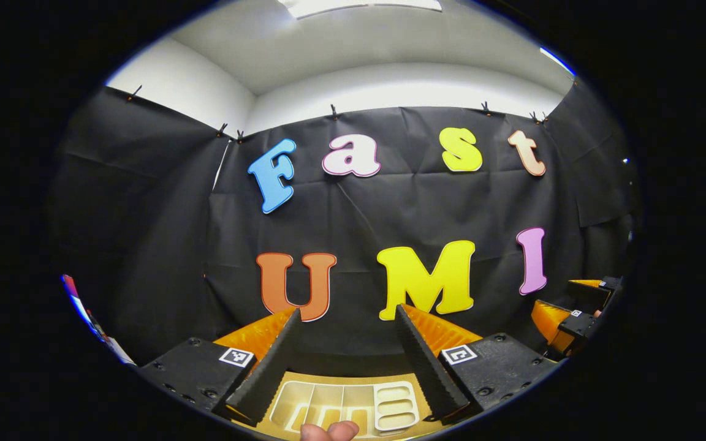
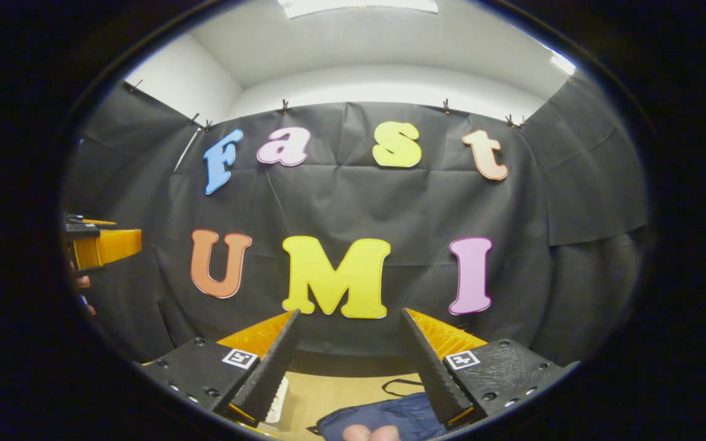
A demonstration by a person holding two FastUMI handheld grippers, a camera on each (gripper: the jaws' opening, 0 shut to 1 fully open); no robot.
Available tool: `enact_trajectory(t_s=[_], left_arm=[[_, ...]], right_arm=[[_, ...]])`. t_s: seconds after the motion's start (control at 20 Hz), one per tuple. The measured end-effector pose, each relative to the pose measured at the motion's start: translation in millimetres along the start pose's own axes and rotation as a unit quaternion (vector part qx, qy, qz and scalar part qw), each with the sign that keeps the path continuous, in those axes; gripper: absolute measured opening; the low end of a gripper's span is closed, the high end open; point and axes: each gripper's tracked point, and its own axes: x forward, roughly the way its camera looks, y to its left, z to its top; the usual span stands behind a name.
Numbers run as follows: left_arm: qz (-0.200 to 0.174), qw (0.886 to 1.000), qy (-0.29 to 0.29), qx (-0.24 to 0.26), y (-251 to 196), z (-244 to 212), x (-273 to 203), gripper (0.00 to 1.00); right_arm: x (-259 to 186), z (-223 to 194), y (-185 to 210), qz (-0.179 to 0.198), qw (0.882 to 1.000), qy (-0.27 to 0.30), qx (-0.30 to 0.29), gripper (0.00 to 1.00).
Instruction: Open the schoolbag, grab two books from the bookshelf and put them into the schoolbag.
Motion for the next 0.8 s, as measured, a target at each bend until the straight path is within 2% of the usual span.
enact_trajectory(t_s=[0.25, 0.4, 0.5, 0.8], left_arm=[[-0.015, 1.0, -0.006, 0.006, -4.2, 9.8, 1.1, 0.95], [-0.006, 1.0, -0.01, -0.005, 3.2, 12.4, -0.1, 0.95], [-0.006, 1.0, -0.015, -0.005, 4.0, 13.4, -1.6, 0.95], [-0.031, 0.999, -0.018, 0.003, -12.8, 8.5, -5.1, 0.95]], right_arm=[[-2.1, 1.0, -0.7, 0.002, 1.0, 0.0, 0.0, 0.95], [-1.3, 2.1, -2.5, 0.001, 1.0, 0.001, 0.003, 0.98], [-1.8, 4.5, -4.5, -0.003, 1.0, -0.002, 0.004, 0.95], [-4.0, 11.9, 0.1, -0.009, 1.0, -0.009, 0.01, 0.98]])
